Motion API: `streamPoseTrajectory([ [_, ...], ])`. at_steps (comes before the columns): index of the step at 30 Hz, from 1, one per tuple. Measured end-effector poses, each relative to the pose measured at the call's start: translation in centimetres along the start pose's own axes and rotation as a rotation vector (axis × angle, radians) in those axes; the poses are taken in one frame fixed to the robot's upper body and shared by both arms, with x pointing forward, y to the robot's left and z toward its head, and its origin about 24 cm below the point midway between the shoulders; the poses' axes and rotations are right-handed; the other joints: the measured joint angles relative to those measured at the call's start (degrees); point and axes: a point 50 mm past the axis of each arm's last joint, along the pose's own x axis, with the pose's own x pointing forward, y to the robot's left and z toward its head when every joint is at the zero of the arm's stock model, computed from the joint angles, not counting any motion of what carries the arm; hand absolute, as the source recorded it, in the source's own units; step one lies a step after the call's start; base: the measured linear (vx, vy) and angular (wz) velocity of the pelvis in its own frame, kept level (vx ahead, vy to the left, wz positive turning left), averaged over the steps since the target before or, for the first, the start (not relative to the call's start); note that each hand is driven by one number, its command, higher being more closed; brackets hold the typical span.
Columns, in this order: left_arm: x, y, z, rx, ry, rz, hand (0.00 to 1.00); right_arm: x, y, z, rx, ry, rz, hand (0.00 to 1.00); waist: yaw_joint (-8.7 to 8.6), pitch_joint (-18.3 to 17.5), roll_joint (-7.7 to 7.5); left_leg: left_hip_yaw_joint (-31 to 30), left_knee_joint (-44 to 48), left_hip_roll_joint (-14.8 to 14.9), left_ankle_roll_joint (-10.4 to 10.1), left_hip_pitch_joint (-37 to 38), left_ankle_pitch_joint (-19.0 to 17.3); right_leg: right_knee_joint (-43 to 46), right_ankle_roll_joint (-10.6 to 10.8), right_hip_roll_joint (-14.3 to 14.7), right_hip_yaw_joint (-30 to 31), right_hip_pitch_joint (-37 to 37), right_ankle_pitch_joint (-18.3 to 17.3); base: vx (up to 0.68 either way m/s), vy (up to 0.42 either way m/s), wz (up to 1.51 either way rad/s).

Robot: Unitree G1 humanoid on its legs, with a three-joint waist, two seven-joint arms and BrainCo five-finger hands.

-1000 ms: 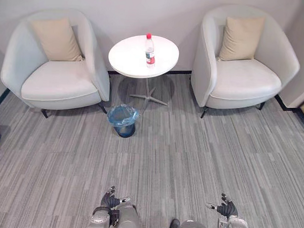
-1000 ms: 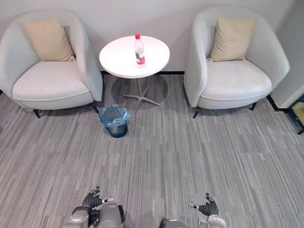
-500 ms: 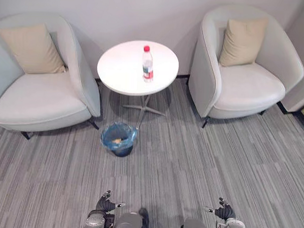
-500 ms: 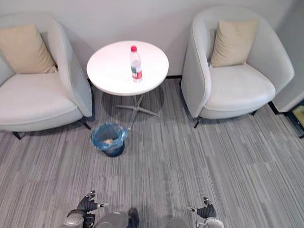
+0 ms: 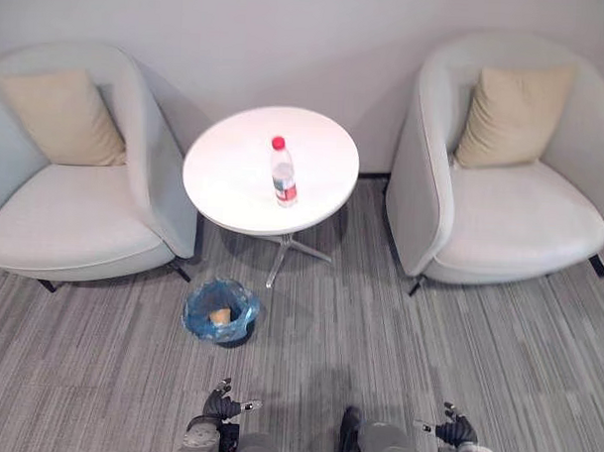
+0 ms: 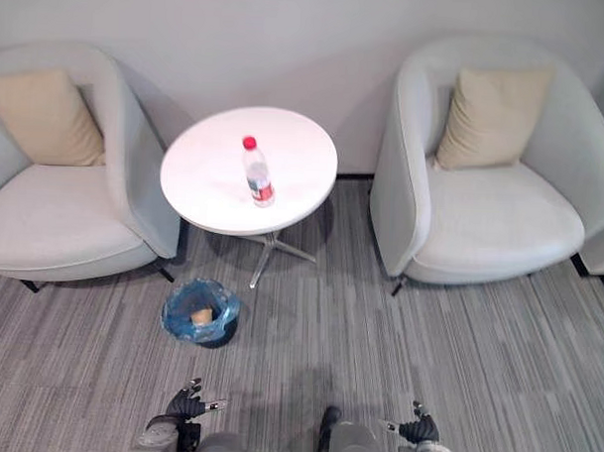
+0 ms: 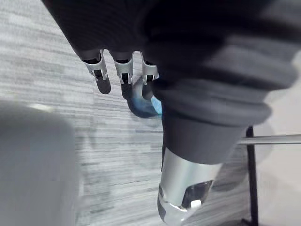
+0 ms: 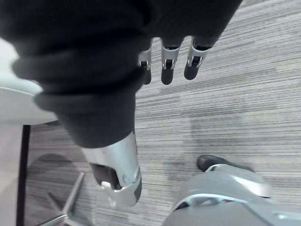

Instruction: Gather rubbish on tea table into small bin, then transfer packed bag to large trash can.

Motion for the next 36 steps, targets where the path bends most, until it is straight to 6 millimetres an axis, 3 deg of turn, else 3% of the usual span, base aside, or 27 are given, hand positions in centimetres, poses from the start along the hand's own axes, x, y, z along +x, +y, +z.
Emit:
streamPoseTrajectory([
  [3,0.0,-0.1,0.3,-0.002,-0.010,0.000,0.00,0.1,0.5,0.4,0.017,-0.012,0.008,0.00,0.21,0.1,-0.11,5.6,-0.1,0.9,2.9,-5.3,-2.2,-3.7,0.3,-0.3,0.1,4.2,-0.2,0.21,0.002,0.00],
  [6,0.1,-0.2,0.6,0.006,-0.017,-0.006,0.00,0.2,0.4,0.5,0.030,-0.013,0.001,0.00,0.24,0.2,-0.32,8.3,-17.9,-2.6,3.1,-6.7,-1.8,-4.2,3.0,-2.3,0.0,6.0,-0.6,0.24,0.137,0.04],
  [7,0.1,-0.3,0.5,0.011,-0.017,-0.010,0.00,0.2,0.0,0.4,0.034,-0.009,-0.011,0.00,0.28,0.0,0.22,8.6,-28.3,-4.4,3.1,-6.4,2.7,-3.7,4.8,-2.6,0.1,6.3,-1.7,0.33,0.216,0.00],
  [8,0.2,0.1,0.5,0.018,-0.015,-0.001,0.00,0.1,0.2,0.0,0.040,0.012,-0.007,0.00,0.98,-0.1,-0.40,9.0,-31.4,-6.5,6.0,-4.6,7.5,-3.2,5.8,-3.7,1.6,6.6,-2.4,0.34,0.207,0.01],
  [9,0.2,0.3,0.6,0.024,-0.019,0.001,0.00,0.1,0.4,0.0,0.035,0.011,0.000,0.00,1.19,-0.2,-1.23,9.1,-33.1,-7.8,6.2,-3.7,7.7,-3.9,6.0,-4.4,2.4,6.7,-2.3,0.35,0.192,0.06],
  [11,0.3,1.2,0.9,0.042,-0.027,0.019,0.00,0.2,0.2,0.1,0.026,0.009,-0.001,0.00,1.50,-0.3,-2.92,8.9,-31.4,-10.0,8.1,-4.6,6.0,-5.7,7.1,-6.2,2.8,7.2,-2.5,0.24,0.120,0.18],
  [14,0.3,1.5,0.9,0.047,-0.026,0.023,0.00,0.4,0.1,0.8,0.022,-0.007,-0.001,0.00,1.56,-0.3,-3.02,8.9,-29.2,-11.2,8.6,-4.1,1.7,-3.0,9.1,-8.0,3.8,7.8,-3.9,0.23,0.131,0.05],
  [16,0.2,1.6,0.4,0.048,-0.010,0.025,0.00,0.7,0.6,1.7,0.019,-0.028,0.015,0.00,1.74,-0.5,-2.29,9.8,-31.1,-11.8,8.6,-0.6,-0.4,10.2,9.7,-9.5,7.3,2.8,-4.4,0.17,0.111,-0.23],
  [18,0.1,2.1,-0.1,0.092,0.016,0.023,0.00,0.7,1.5,1.6,0.007,-0.028,0.053,0.00,1.03,-0.9,-3.46,8.6,-33.7,-14.0,9.7,4.0,-1.3,30.9,12.8,-12.0,10.8,-5.4,-4.5,0.31,0.101,0.28],
  [20,0.1,2.3,-0.1,0.102,0.016,0.025,0.00,0.5,1.5,1.2,0.002,-0.016,0.055,0.00,0.19,-1.0,-3.64,7.5,-33.7,-14.4,10.2,5.3,-1.7,33.8,11.5,-12.1,10.9,-7.4,-6.3,0.25,0.003,0.45],
  [22,0.0,2.3,-0.3,0.102,0.022,0.027,0.00,0.4,1.4,0.6,-0.002,0.005,0.055,0.00,-0.47,-0.9,-3.28,5.1,-33.7,-13.3,9.7,7.3,-1.5,29.7,7.9,-9.0,10.5,-10.7,-8.4,0.26,-0.082,0.59],
  [23,0.1,2.3,-0.2,0.101,0.020,0.027,0.00,0.3,1.4,0.4,-0.002,0.009,0.055,0.00,-0.59,-1.0,-2.99,3.9,-33.7,-12.8,9.6,7.4,-1.4,26.4,7.7,-7.7,11.0,-11.6,-8.4,0.29,-0.145,0.70],
  [24,0.0,2.4,-0.3,0.101,0.020,0.030,0.00,0.3,1.4,0.3,-0.002,0.011,0.055,0.00,-0.72,-1.2,-3.38,2.6,-33.6,-12.5,8.4,7.5,-1.1,17.8,7.0,-5.7,13.0,-12.3,-6.5,0.28,-0.161,0.68],
  [25,0.0,2.7,-0.2,0.108,0.017,0.034,0.00,0.1,1.4,-0.2,-0.001,0.024,0.054,0.00,-0.68,-1.8,-4.81,1.4,-33.7,-13.5,7.6,7.5,-1.2,10.0,6.2,-5.3,15.1,-12.1,1.2,0.36,-0.213,0.83],
  [26,0.1,1.8,-0.4,0.093,0.029,0.018,0.00,0.1,0.5,-0.4,-0.003,0.032,0.031,0.00,-1.09,-2.0,-3.06,-0.9,-33.9,-12.4,6.3,7.9,-1.8,10.1,5.1,-4.4,13.9,-11.2,2.3,0.30,-0.165,0.54],
  [28,-0.1,1.2,-0.9,0.071,0.038,0.007,0.00,0.2,0.0,-0.2,-0.002,0.023,0.018,0.00,0.11,-2.7,-1.53,-0.9,-35.7,-10.6,4.9,8.8,-1.0,7.4,4.5,-2.5,13.7,-9.5,2.7,0.27,-0.155,0.11],
  [31,-0.1,0.8,-0.9,0.065,0.038,-0.003,0.00,0.0,-0.4,-0.6,0.003,0.034,0.006,0.00,-0.37,-3.0,-0.46,-3.2,-38.8,-9.0,3.1,10.6,0.6,2.6,3.7,-1.1,10.7,-5.3,3.2,0.18,-0.143,0.28],
  [36,-0.2,0.8,-1.2,0.067,0.046,-0.002,0.00,-0.2,-0.6,-1.3,0.001,0.051,0.000,0.00,-0.05,-2.9,-0.85,-5.3,-39.6,-9.3,3.3,10.8,1.5,-2.6,3.7,-1.3,8.9,-1.9,5.1,0.03,0.001,0.23],
])
